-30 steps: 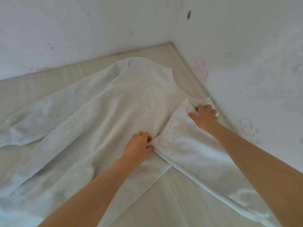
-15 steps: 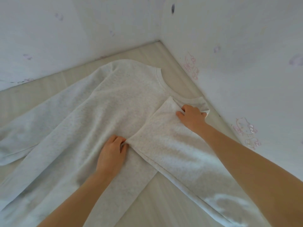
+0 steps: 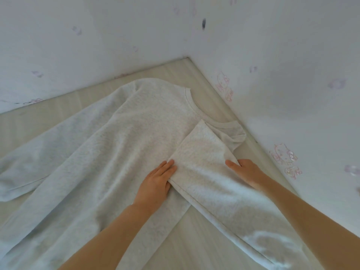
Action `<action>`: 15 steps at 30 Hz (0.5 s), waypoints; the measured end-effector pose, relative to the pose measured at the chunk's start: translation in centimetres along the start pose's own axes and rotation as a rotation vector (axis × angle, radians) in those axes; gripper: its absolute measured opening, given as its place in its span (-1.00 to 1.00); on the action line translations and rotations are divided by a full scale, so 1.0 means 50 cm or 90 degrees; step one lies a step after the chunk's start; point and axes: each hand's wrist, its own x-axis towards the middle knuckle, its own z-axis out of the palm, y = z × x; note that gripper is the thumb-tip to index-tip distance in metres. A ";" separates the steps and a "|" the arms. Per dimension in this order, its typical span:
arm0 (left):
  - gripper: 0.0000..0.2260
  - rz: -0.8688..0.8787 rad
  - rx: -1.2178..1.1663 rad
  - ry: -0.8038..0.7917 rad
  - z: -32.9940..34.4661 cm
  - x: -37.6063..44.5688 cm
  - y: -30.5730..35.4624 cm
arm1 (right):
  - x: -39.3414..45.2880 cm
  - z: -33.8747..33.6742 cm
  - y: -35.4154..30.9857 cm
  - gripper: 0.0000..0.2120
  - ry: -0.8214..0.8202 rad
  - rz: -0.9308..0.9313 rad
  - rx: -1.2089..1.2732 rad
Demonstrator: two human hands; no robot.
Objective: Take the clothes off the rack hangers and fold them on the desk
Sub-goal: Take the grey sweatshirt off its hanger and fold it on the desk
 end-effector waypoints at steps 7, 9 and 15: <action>-0.75 -0.344 -0.510 0.058 -0.088 0.031 0.005 | -0.040 -0.034 -0.148 -0.76 -0.067 -0.127 0.350; -0.79 -0.387 -0.494 0.108 -0.105 0.034 -0.014 | -0.029 -0.036 -0.200 -0.76 -0.075 -0.134 0.378; -0.70 -0.259 -0.410 0.095 -0.146 0.043 -0.057 | 0.057 -0.005 -0.365 -0.77 -0.081 -0.145 0.337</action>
